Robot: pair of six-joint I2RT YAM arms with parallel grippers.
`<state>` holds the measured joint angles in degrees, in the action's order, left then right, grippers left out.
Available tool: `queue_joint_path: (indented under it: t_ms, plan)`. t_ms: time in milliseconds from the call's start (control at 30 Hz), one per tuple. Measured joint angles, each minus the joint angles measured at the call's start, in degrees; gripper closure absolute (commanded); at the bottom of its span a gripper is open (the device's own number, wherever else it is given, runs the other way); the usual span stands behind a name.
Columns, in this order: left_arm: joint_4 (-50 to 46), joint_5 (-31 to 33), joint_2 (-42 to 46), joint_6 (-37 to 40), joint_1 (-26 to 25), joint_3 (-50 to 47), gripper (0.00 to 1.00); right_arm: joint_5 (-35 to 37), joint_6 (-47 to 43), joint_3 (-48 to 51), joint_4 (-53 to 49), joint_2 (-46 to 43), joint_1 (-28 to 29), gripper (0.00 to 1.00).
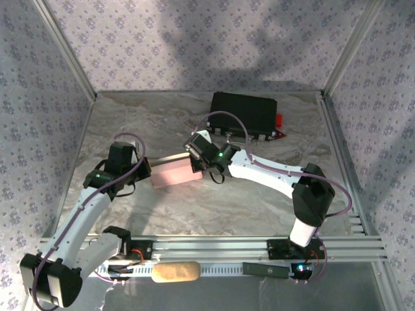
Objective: Fold the paper box
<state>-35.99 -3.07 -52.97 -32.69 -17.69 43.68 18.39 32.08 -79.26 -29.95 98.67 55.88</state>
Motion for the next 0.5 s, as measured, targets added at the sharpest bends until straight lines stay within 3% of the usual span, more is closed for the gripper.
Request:
queue_joint_path:
  t_ms: [433, 500]
  plan:
    - [1.18, 0.61, 1.11, -1.07, -0.11, -0.74, 1.00, 3.82, 1.95, 6.54, 7.98, -2.34, 1.16, 1.00]
    - [1.33, 0.61, 0.70, -1.05, -0.11, -0.98, 1.00, 3.41, 1.70, 7.28, 8.66, -3.04, 1.16, 0.93]
